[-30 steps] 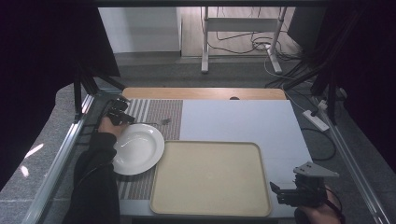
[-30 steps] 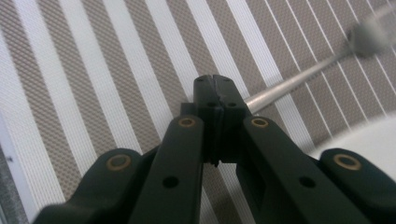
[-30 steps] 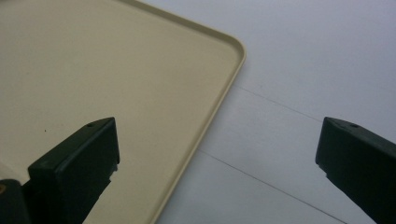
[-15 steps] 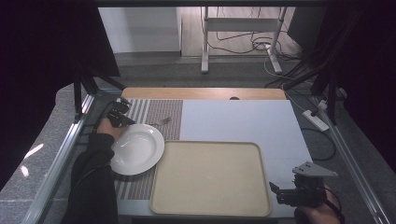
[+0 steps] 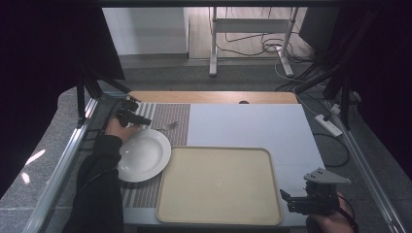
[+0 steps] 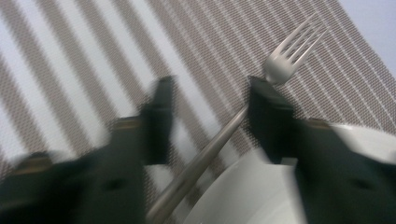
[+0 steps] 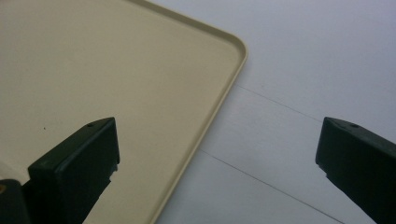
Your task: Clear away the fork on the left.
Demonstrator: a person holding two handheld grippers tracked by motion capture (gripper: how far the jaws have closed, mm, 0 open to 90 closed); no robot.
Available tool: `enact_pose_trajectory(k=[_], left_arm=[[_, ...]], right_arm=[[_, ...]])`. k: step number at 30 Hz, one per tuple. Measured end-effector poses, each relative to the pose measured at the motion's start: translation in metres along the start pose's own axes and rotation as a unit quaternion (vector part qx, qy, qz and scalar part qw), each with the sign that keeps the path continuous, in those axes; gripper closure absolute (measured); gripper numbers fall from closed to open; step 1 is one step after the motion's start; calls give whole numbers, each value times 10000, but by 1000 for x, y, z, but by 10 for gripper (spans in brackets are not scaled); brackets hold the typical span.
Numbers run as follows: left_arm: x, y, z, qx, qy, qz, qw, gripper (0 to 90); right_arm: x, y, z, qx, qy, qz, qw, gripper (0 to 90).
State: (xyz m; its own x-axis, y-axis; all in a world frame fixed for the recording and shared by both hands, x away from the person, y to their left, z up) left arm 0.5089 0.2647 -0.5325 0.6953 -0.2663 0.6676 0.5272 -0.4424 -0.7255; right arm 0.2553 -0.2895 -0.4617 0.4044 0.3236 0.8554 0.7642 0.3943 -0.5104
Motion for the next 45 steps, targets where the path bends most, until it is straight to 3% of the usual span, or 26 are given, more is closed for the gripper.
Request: enact_pose_trajectory(k=[1,2,3,4,6,7,9,10,13,14,15,16,17,19,20,22,27,34,39,45], left_arm=[[1,3,-2,-20,50,20,10000,330],[2,9,-5,-41,63,103,9999,162],[2,9,-5,-41,63,103,9999,81],[2,16,-9,-188,107,186,9996,14],[2,19,-10,-130,139,254,9995,5],[1,26,-10,-27,202,451,9988,8],[0,31,-9,66,264,564,9980,14],[0,31,-9,66,264,564,9980,24],[-2,34,-4,324,313,636,9970,106],[-2,34,-4,324,313,636,9970,161],[-2,34,-3,323,332,641,9969,161],[-3,35,-2,188,277,596,9977,220],[-3,35,-2,188,277,596,9977,237],[-5,33,0,269,464,586,9968,278],[-6,31,0,296,589,577,9962,342],[-8,27,5,216,608,469,9968,468],[-13,20,12,129,673,461,9966,751],[-18,13,20,25,610,515,9968,842],[-19,3,30,205,393,436,9981,842],[-25,-26,48,454,126,273,9985,842]], right_arm=[[0,0,0,0,-2,0,10000,3],[0,0,0,-1,-10,9,10000,3],[0,0,0,0,-11,11,10000,3],[0,0,0,0,-12,15,10000,3],[0,0,0,0,-13,17,10000,3],[0,0,0,2,-10,13,10000,3],[0,0,0,9,-6,10,10000,3],[0,0,0,9,-6,10,10000,3],[0,0,0,12,-2,10,10000,3],[0,0,0,12,-2,10,10000,3],[0,0,0,12,-3,11,10000,3],[0,0,0,13,-5,15,10000,3],[0,0,0,14,-6,16,10000,3],[0,0,0,12,-6,17,10000,3],[0,0,0,11,-9,18,10000,3],[0,0,0,10,-9,18,10000,3],[0,0,0,9,-11,22,10000,3],[0,0,0,9,-20,42,10000,3],[0,0,0,9,-18,23,10000,3],[0,0,0,15,-11,6,10000,3]])
Point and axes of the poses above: each handheld gripper's, and its own axes: y roughly forward along the jaws, x roughly out of its top, z roughly to its left, the point moved 4 cm from there along y, roughly forward along the jaws, and after that the axes turned 12 degrees about -z, right-handed, at the moved point
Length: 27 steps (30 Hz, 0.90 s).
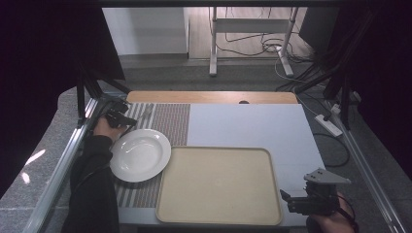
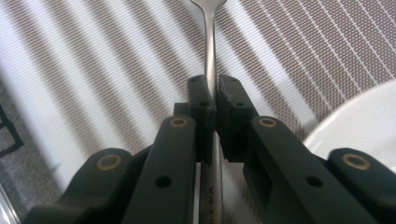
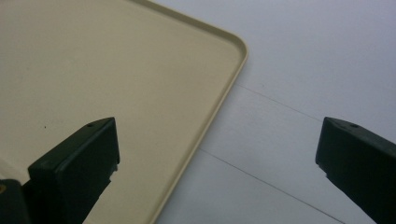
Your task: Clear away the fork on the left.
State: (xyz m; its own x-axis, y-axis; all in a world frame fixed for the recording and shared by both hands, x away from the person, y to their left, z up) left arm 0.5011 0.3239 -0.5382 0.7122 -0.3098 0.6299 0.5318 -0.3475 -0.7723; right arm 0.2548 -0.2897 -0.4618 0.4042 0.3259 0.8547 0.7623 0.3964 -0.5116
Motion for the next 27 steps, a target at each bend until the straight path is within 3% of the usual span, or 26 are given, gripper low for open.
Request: enact_pose_trajectory(k=[5,11,21,27], left_arm=[[-10,-27,12,111,-197,-98,9997,842],[-12,-43,7,112,-227,-161,9996,842],[-24,-62,-29,40,-156,-117,9998,841],[-30,-65,-52,-144,-132,-161,9997,841]], right_arm=[[0,0,1,-2,-11,11,10000,3],[1,0,1,-14,-25,10,10000,3],[1,0,1,-6,-48,-14,10000,3],[1,0,1,6,-49,-6,10000,3]])
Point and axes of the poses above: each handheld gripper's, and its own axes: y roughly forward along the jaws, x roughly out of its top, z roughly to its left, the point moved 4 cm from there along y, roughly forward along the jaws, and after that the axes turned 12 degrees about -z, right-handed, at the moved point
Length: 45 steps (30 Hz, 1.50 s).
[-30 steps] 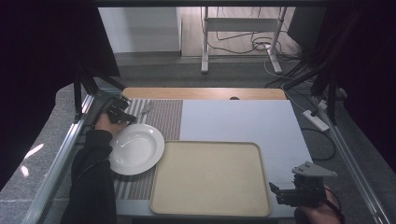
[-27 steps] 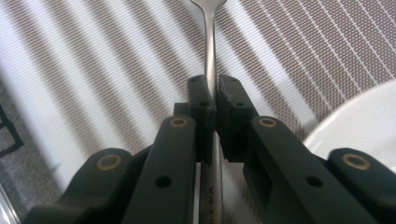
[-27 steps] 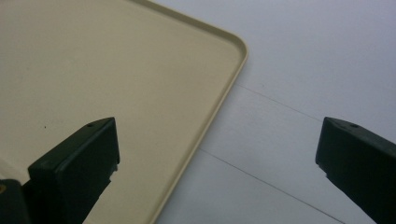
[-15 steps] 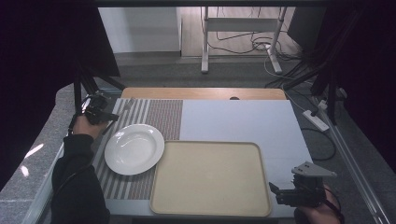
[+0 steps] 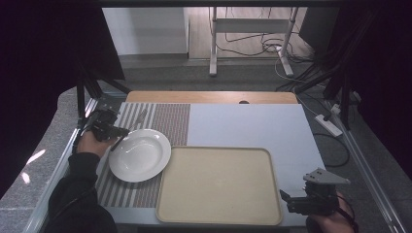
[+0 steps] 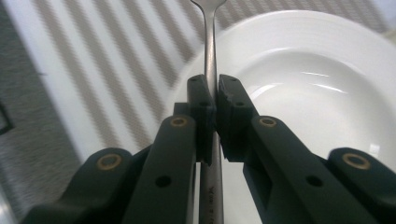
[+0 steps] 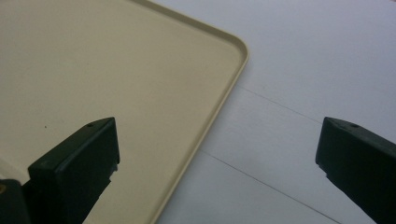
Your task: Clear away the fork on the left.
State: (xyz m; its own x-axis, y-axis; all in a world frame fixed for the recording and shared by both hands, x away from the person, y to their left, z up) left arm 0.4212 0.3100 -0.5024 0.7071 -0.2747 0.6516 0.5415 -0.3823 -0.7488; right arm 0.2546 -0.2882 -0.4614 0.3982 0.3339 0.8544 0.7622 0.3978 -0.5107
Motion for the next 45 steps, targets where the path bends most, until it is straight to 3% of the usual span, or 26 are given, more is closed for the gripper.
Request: enact_pose_trajectory(k=[9,14,17,21,27,28,35,36,39,41,45], left_arm=[[-11,-9,-38,-187,147,-85,9997,841],[-19,-14,-55,-306,153,-116,9993,841],[-26,-17,-66,-502,32,-231,9985,841],[-30,-20,-77,-556,21,-263,9981,841],[-35,-23,-104,-649,118,-324,9973,841],[-35,-23,-104,-649,118,-324,9973,840],[-38,-20,-141,-712,263,-253,9968,840],[-38,-20,-141,-712,263,-253,9968,840],[-38,-17,-157,-840,324,-223,9957,840],[-38,-13,-169,-1055,330,-216,9936,840],[-38,-6,-184,-1117,478,-110,9925,840]], right_arm=[[0,0,0,4,-16,-2,10000,3],[0,0,0,0,-22,0,10000,3],[0,0,1,4,-36,7,10000,3],[0,0,1,1,-44,5,10000,3],[0,0,2,-2,-94,11,10000,3],[0,0,2,-2,-94,11,10000,3],[0,0,2,3,-126,39,9999,3],[0,0,2,3,-126,39,9999,3],[0,0,3,-8,-144,48,9999,3],[0,0,3,-5,-157,49,9999,3],[0,1,3,-1,-154,50,9999,3]])
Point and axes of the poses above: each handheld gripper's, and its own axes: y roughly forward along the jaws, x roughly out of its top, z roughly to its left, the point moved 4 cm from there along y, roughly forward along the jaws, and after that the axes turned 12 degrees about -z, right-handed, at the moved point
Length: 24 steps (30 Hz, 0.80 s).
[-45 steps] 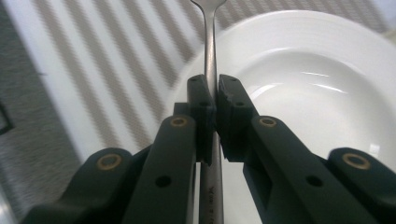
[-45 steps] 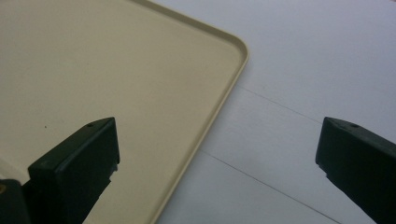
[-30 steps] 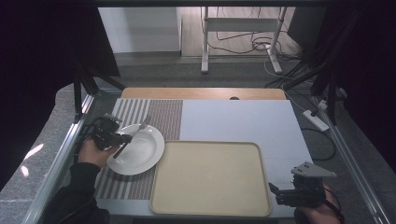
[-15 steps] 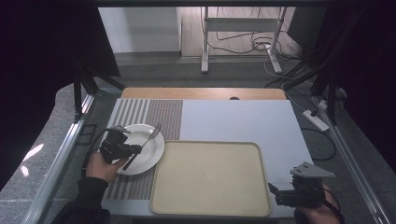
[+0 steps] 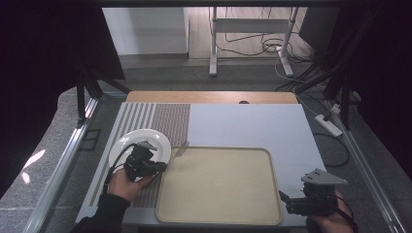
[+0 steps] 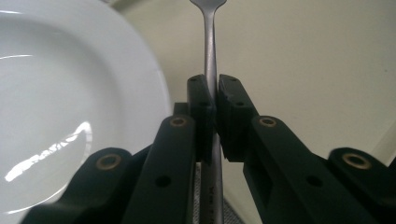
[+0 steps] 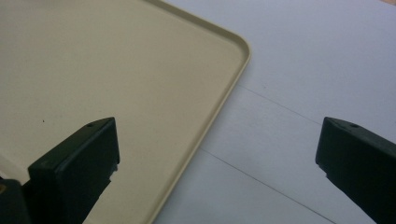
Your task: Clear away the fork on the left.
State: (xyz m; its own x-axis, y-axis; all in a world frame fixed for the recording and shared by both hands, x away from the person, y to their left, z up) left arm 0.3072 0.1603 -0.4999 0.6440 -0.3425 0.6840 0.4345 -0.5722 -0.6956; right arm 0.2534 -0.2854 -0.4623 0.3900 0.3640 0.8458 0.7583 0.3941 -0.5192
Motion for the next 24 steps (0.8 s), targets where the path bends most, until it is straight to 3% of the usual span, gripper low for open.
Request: enact_pose_trajectory(k=[4,13,16,20,22,24], left_arm=[[0,15,-17,-56,100,123,9999,840],[-6,37,-33,-76,196,389,9990,840],[-11,46,-40,-120,235,568,9980,839],[-21,60,-48,-237,308,996,9943,834],[-20,61,-49,-312,370,997,9938,822],[-16,59,-49,-311,410,859,9950,801]], right_arm=[[0,0,0,5,-15,4,10000,3],[0,1,0,23,-20,24,10000,3],[0,1,0,26,-27,28,10000,3],[0,1,0,30,-18,30,10000,3],[0,1,0,36,-19,27,10000,3],[0,1,0,34,-19,26,10000,3]])
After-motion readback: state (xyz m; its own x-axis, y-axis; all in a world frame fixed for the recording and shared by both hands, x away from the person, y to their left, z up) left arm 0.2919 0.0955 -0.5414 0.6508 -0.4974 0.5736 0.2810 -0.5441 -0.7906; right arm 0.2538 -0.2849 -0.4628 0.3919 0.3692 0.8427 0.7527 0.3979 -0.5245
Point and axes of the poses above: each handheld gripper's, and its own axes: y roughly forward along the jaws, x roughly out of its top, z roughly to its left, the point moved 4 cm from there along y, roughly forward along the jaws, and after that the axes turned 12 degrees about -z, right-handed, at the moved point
